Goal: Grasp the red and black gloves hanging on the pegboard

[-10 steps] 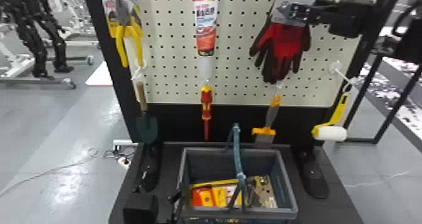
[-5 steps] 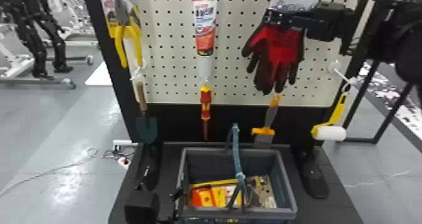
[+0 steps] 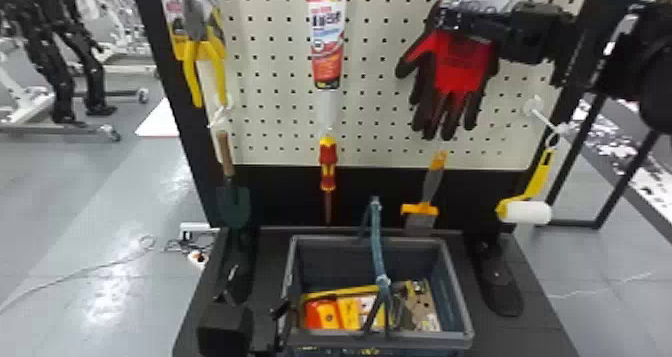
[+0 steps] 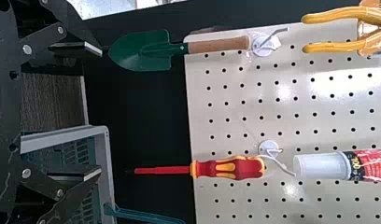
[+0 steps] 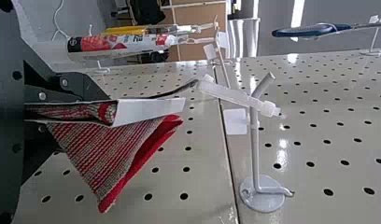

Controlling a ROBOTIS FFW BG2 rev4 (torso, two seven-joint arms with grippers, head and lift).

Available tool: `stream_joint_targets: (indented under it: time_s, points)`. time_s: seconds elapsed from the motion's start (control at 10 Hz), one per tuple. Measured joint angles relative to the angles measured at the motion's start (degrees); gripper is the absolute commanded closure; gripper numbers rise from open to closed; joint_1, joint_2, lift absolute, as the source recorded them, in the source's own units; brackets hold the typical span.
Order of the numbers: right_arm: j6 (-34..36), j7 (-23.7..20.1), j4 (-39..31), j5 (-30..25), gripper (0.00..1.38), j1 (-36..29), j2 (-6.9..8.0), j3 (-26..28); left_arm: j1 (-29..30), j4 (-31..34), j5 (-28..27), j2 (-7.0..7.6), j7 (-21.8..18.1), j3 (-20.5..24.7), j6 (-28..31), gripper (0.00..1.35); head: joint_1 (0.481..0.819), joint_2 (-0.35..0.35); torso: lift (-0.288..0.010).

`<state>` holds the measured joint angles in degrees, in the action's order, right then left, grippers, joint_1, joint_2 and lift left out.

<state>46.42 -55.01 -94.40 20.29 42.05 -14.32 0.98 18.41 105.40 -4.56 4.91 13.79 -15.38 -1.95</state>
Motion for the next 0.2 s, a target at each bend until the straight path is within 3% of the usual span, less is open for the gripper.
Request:
stream_joint_targets:
  time_s: [0.2]
  points:
    - [0.14, 0.01, 0.00, 0.29, 1.29, -0.14, 0.12, 0.34, 0.05, 0.07, 0.07, 0.02, 0.00, -0.03, 0.02, 0.39, 0.549, 0.000, -0.100]
